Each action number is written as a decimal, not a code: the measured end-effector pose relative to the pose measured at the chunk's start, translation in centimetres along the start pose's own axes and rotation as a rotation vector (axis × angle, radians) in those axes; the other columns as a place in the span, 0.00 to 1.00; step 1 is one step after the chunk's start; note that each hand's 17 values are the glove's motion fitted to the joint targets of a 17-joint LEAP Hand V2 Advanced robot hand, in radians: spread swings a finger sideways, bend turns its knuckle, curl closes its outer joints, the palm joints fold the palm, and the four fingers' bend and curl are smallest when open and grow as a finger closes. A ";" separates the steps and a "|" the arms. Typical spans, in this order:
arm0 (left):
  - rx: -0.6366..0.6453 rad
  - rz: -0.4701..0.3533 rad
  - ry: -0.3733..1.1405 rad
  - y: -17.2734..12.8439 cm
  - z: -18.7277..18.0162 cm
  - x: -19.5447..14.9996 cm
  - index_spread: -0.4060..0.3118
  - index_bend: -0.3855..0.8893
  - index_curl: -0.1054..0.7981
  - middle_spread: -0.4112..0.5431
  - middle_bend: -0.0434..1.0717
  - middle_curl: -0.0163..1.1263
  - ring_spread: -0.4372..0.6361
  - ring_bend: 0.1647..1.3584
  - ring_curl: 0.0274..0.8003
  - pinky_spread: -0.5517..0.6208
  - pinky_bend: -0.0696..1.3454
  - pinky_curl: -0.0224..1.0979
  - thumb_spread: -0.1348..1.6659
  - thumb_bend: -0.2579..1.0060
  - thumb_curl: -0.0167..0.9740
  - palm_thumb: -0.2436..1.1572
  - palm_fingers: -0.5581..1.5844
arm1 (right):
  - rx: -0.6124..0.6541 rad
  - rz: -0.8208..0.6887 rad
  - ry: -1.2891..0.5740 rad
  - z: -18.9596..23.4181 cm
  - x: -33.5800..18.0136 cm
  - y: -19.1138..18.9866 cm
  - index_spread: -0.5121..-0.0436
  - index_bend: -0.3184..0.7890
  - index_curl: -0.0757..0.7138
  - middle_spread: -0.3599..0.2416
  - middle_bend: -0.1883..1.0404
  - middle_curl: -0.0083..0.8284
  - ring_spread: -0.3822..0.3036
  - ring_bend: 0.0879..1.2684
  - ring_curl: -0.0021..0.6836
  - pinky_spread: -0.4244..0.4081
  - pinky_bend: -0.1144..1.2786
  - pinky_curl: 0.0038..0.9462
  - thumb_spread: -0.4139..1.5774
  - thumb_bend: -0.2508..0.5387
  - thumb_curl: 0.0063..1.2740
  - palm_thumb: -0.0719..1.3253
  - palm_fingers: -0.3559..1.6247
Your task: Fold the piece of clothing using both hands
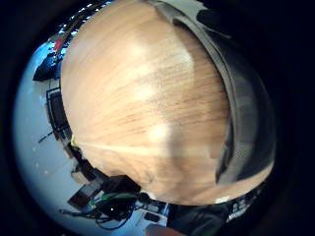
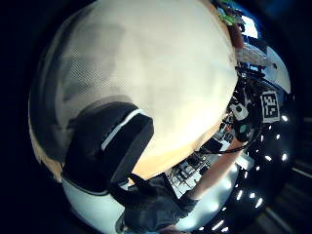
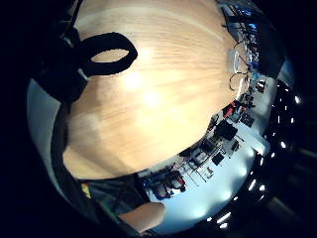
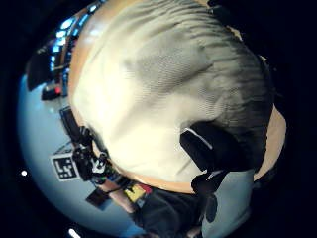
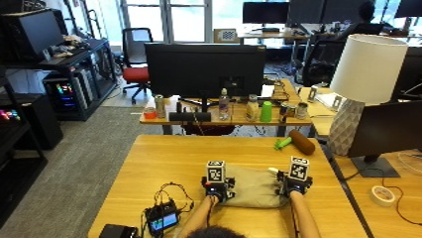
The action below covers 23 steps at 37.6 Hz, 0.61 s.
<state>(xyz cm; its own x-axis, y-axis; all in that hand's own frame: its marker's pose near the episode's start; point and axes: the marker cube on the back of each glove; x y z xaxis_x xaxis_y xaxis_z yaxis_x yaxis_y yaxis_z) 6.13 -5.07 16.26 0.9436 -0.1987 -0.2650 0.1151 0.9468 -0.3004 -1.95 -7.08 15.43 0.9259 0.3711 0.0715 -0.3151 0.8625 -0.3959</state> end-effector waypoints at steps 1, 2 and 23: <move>0.003 -0.011 -0.002 -0.2 0.2 -0.1 0.56 0.41 0.50 0.68 0.15 0.18 0.67 0.35 0.44 0.73 0.48 0.36 0.68 0.17 0.22 0.29 0.28 | 0.010 0.002 -0.003 0.2 0.0 -0.1 0.32 0.32 0.24 0.45 0.29 0.47 0.41 0.45 0.61 0.55 0.60 0.41 0.74 0.29 0.18 0.50 0.49; 0.004 -0.022 -0.004 -0.3 0.4 -0.3 0.57 0.41 0.50 0.69 0.15 0.18 0.68 0.36 0.44 0.74 0.48 0.36 0.68 0.18 0.22 0.29 0.28 | 0.015 0.003 -0.006 0.3 -0.1 -0.2 0.32 0.33 0.24 0.45 0.29 0.47 0.41 0.45 0.61 0.54 0.60 0.41 0.74 0.29 0.18 0.50 0.49; -0.109 -0.006 -0.030 -0.2 1.5 -0.4 0.58 0.41 0.47 0.71 0.20 0.22 0.81 0.32 0.37 0.82 0.42 0.32 0.67 0.18 0.24 0.26 0.24 | 0.127 0.157 0.019 0.2 -1.0 -0.8 0.51 0.28 0.09 0.43 0.41 0.51 0.25 0.65 0.66 0.17 0.74 0.41 0.72 0.30 0.19 0.52 0.68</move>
<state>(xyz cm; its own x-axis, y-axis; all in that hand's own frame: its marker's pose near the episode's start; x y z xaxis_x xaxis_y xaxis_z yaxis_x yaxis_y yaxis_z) 6.25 -4.80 17.81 0.9521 -0.1947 -0.2357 0.0874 0.9121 -0.4004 -2.64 -8.06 15.82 0.8669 0.4985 0.0002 -0.4783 0.8318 -0.2819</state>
